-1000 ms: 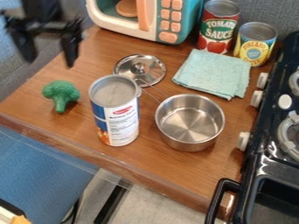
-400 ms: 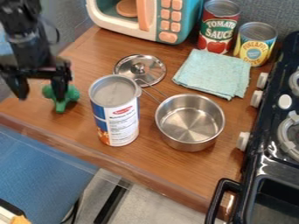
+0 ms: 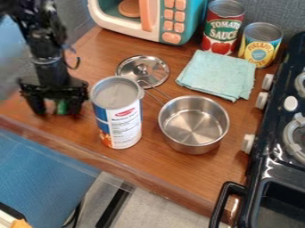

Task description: Moved the broccoli to the side of silver cover

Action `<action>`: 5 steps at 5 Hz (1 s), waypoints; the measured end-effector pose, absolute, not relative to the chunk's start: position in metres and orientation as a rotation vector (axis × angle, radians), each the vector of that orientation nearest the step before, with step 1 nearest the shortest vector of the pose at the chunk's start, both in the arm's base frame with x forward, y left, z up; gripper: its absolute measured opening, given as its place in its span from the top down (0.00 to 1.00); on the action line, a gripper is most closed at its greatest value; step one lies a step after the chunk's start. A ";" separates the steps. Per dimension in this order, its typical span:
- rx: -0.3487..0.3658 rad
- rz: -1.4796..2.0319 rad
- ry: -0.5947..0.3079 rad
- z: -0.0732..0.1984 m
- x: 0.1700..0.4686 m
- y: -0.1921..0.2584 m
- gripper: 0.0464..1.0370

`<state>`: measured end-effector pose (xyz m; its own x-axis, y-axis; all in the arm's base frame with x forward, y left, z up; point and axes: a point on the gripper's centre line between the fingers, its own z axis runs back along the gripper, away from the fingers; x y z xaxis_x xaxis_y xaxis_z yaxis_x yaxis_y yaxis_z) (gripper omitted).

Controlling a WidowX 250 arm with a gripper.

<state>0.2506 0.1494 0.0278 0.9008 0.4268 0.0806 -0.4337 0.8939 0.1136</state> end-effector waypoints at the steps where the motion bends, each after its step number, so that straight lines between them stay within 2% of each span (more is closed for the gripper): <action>1: 0.139 0.468 -0.086 0.025 0.261 0.154 0.07; 2: 0.126 0.477 -0.116 0.024 0.264 0.155 0.33; 3: 0.116 0.472 -0.116 0.025 0.262 0.154 0.63; 4: 0.095 0.465 -0.099 0.027 0.256 0.153 0.87; 5: 0.081 0.459 -0.089 0.032 0.254 0.153 0.96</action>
<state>0.2537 0.1532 0.0319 0.8928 0.4383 0.1038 -0.4454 0.8934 0.0580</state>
